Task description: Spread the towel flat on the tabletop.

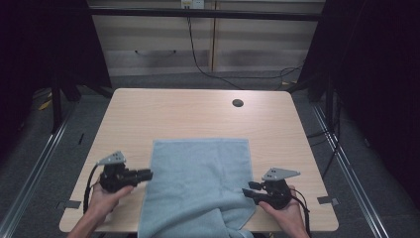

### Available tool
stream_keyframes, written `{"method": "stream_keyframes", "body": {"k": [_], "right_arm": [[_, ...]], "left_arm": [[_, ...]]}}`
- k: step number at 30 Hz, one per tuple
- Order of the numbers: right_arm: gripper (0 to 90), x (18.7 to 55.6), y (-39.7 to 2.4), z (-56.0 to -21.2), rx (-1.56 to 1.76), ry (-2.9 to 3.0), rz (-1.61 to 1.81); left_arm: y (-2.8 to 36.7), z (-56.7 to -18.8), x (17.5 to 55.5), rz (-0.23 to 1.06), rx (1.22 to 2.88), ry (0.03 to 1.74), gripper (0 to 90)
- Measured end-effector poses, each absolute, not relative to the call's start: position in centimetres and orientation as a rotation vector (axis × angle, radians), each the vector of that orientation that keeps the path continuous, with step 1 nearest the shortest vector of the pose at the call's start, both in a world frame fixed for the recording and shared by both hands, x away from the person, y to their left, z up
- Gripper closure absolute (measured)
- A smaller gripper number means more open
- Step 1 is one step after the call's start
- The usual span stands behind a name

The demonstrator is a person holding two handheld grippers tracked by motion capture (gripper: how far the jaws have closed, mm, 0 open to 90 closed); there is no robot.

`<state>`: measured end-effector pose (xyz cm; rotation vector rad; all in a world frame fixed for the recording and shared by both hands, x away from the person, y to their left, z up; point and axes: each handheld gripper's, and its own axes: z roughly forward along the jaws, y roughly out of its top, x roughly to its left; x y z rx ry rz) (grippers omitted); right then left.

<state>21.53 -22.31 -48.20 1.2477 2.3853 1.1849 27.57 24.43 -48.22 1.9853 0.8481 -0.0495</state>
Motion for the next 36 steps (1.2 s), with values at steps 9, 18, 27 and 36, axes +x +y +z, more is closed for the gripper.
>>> {"method": "stream_keyframes", "body": {"k": [9, 18, 27, 36], "right_arm": [[67.1, 21.8, -22.7, -49.9, 1.279, 2.410, 1.114], [69.4, 27.3, -21.6, -50.0, 1.286, 2.368, 1.039], [71.4, 32.0, -21.9, -50.2, 1.316, 2.291, 0.972], [66.2, 32.5, -23.6, -50.1, 1.413, 2.183, 1.046]], "left_arm": [[22.6, -50.3, 26.4, 0.046, 2.145, 0.796, 80.1], [22.7, -50.7, 31.9, 0.169, 2.087, 0.902, 84.7], [22.6, -51.1, 35.1, 0.168, 2.018, 0.997, 86.2], [22.7, -51.1, 35.4, 0.106, 1.996, 0.997, 76.1]]}}
